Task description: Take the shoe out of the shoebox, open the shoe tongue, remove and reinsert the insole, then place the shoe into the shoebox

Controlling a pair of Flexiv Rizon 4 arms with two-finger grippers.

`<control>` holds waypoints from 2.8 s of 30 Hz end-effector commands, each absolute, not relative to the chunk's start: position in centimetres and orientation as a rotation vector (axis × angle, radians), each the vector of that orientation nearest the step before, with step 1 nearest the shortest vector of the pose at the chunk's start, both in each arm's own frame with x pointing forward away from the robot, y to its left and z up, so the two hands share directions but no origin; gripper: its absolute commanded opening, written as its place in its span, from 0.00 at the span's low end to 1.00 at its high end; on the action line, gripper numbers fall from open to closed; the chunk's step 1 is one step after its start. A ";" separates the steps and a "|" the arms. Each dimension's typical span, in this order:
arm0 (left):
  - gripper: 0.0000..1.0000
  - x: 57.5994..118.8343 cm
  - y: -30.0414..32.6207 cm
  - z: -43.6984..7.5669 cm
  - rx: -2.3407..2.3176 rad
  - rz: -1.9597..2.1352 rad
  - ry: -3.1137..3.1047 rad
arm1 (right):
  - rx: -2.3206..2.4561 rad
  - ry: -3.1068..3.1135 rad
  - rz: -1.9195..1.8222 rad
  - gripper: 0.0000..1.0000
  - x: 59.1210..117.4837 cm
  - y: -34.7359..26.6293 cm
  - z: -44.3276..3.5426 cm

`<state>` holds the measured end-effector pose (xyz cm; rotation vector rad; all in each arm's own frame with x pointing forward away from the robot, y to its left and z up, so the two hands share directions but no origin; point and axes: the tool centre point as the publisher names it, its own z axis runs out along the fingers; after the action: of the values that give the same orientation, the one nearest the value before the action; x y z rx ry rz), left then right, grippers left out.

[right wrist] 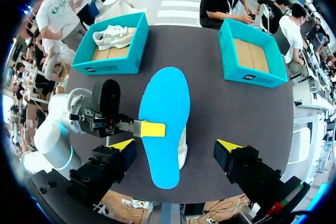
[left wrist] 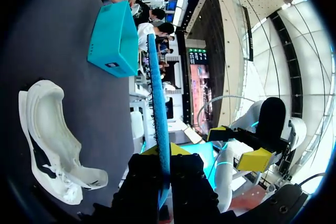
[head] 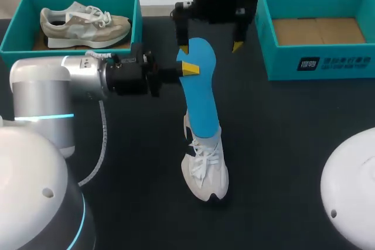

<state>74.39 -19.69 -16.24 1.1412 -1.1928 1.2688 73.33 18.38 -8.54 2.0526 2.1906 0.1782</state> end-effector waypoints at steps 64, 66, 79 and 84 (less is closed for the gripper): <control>0.00 74.4 -19.7 -16.3 1.141 1.268 -1.193 | 2.283 2.369 1.161 1.00 73.7 13.2 -10.0; 0.00 74.4 -19.7 -16.3 1.141 1.268 -1.193 | 2.329 2.361 1.153 1.00 73.8 12.9 -10.4; 0.00 74.4 -19.7 -16.3 1.141 1.268 -1.193 | 2.329 2.361 1.153 1.00 73.8 12.9 -10.4; 0.00 74.4 -19.7 -16.3 1.141 1.268 -1.193 | 2.329 2.361 1.153 1.00 73.8 12.9 -10.4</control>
<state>74.39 -19.68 -16.24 1.1412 -1.1928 1.2688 73.87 13.10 -10.04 2.3220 2.3178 0.9394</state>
